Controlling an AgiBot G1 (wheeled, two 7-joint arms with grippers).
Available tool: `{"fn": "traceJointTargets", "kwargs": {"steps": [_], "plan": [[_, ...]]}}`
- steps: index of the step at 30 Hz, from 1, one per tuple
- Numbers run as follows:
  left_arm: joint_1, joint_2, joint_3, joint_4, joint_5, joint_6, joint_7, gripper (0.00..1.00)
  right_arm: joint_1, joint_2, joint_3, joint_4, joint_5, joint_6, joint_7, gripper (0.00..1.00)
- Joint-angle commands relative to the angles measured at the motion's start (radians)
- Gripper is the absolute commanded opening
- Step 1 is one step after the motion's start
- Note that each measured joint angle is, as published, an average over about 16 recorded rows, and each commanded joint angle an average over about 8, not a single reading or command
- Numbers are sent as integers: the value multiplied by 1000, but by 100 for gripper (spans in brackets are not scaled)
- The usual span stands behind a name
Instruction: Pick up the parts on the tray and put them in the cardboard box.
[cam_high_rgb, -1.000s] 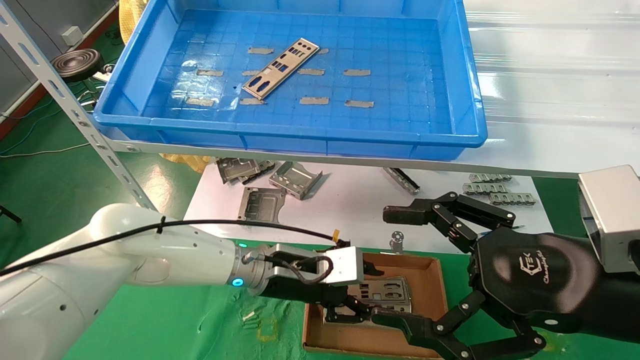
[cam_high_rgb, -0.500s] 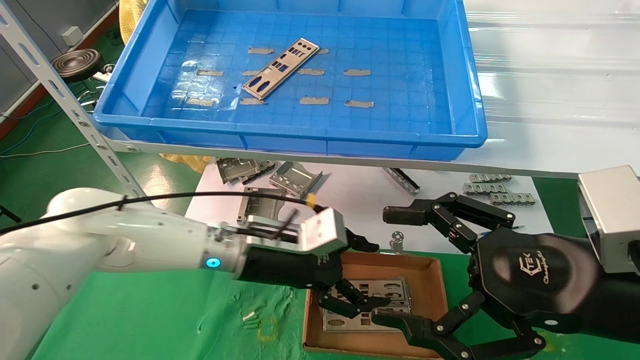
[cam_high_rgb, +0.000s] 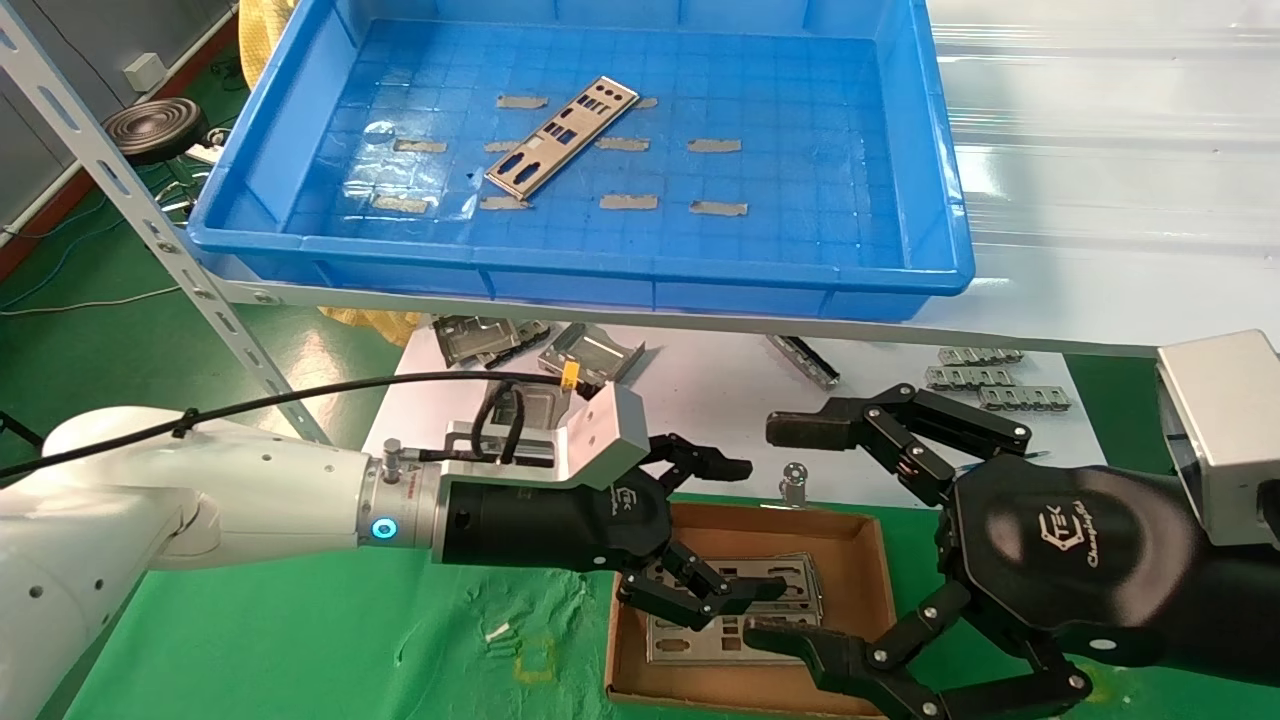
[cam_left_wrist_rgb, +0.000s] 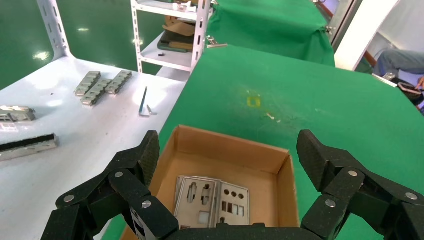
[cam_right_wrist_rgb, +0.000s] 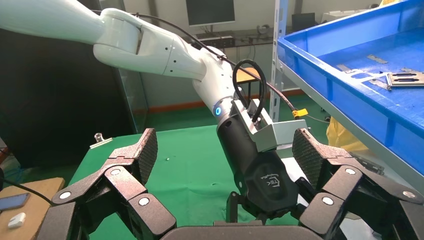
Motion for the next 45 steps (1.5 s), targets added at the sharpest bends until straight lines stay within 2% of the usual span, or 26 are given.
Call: {"fn": "traceJointTargets", "kwargs": {"steps": [1, 45], "plan": [[-2, 2, 5, -4, 9, -8, -1, 100, 0, 0, 0, 0, 0, 0, 0, 100], [330, -489, -573, -728, 39, 45, -342, 100, 0, 0, 0, 0, 0, 0, 0, 100]]}}
